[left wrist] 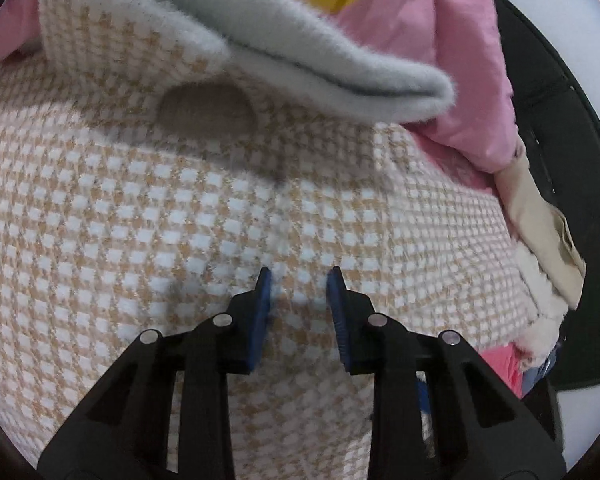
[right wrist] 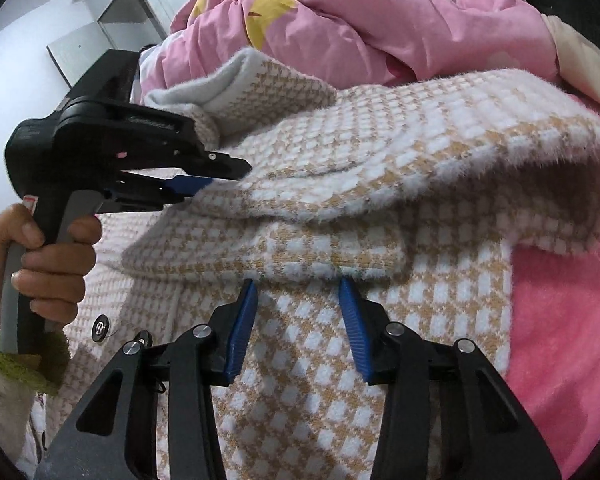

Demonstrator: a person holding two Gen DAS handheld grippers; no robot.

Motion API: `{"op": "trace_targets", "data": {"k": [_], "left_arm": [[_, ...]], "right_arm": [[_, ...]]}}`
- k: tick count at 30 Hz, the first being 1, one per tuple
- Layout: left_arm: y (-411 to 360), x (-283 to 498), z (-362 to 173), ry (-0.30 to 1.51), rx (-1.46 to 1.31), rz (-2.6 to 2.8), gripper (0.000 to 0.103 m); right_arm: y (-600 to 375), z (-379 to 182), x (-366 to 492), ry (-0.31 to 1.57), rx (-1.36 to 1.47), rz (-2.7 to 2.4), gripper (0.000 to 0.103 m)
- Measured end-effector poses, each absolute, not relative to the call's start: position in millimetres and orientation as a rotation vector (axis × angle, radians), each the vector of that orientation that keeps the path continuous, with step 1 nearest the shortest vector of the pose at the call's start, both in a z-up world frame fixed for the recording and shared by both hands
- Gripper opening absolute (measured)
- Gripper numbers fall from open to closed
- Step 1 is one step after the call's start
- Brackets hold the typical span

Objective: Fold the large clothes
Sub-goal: 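Lay the held sleeve across the coat body with the right tool, open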

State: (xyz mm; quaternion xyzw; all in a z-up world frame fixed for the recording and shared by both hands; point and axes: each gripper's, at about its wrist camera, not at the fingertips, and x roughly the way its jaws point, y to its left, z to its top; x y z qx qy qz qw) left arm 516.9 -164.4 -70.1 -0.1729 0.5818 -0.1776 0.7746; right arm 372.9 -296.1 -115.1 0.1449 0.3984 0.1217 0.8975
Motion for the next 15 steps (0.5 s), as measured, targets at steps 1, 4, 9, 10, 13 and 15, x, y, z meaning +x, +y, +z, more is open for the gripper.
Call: {"op": "trace_targets", "data": {"k": [1,4,9,10,13,15], "left_arm": [[-167,516,-66,1.244,-0.361,-0.371,0.013],[-172,511,-41,1.182,-0.319,-0.391,0.007],[-154,480,53,0.943,-0.231,-0.452,0.007],[-143,471,72,0.898,-0.214,-0.447,0.007],[-106,451,95,0.826,-0.17,-0.391,0.007],[-77,441,91,0.801,-0.136,-0.325,0.007]], "right_arm": [[-296,-115,373,0.821,0.3,0.252,0.041],[-297,-114,371,0.804,0.304,0.256,0.041],[-297,-111,358,0.784,0.297,0.268,0.041],[-297,-111,357,0.782,0.294,0.27,0.041],[-296,-111,355,0.78,0.289,0.276,0.041],[-295,-110,353,0.781,0.284,0.287,0.041]]}}
